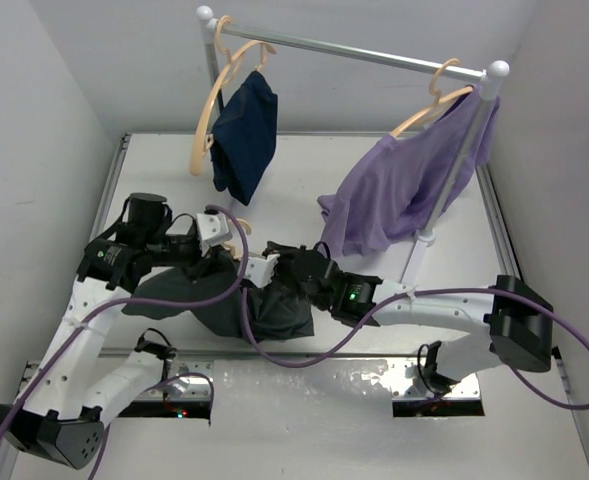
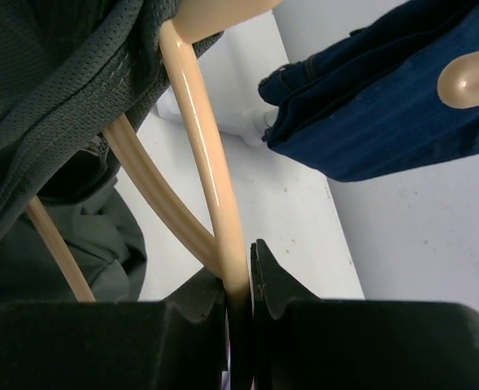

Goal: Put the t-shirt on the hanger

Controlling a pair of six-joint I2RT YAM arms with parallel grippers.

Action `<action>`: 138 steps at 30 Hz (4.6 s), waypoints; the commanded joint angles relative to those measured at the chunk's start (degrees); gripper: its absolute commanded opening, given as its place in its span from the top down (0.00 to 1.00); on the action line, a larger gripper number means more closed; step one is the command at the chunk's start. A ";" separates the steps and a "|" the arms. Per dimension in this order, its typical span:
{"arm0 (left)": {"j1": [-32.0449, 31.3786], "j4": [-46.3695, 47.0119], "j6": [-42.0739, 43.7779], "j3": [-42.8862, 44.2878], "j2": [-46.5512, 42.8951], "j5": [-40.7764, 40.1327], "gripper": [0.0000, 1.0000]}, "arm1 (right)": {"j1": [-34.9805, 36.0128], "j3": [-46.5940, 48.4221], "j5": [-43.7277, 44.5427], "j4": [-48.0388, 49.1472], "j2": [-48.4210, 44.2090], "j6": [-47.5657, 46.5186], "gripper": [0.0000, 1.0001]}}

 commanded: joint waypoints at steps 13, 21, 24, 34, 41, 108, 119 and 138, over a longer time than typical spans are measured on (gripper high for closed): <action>-0.83 10.04 -7.25 -1.34 -9.72 -27.93 1.00 | -13.65 23.59 -10.75 -26.44 4.03 41.66 0.01; -0.83 15.84 -12.79 -9.42 -21.33 -29.44 1.00 | -13.91 13.33 -26.20 -12.58 0.58 71.89 0.40; -0.83 16.72 -13.41 -9.87 -21.52 -29.62 1.00 | -14.00 14.37 -28.52 -11.77 4.89 81.57 0.45; -0.83 19.97 -17.45 -9.08 -22.48 -29.62 1.00 | -14.62 20.97 -35.81 -8.62 19.30 92.47 0.33; -0.83 20.06 -17.98 -8.72 -23.36 -26.11 1.00 | -16.29 12.35 -34.32 3.00 18.79 99.44 0.34; -0.83 11.16 9.91 -9.51 -7.81 -15.71 1.00 | -15.58 34.07 -26.51 -41.29 7.10 32.45 1.00; -0.92 13.21 12.52 -7.40 -3.50 3.42 1.00 | -15.76 33.44 -36.60 -48.41 4.37 27.55 0.40; -0.92 8.82 15.77 -6.00 -2.97 7.20 1.00 | -15.67 37.14 -52.78 -53.61 11.22 18.56 0.47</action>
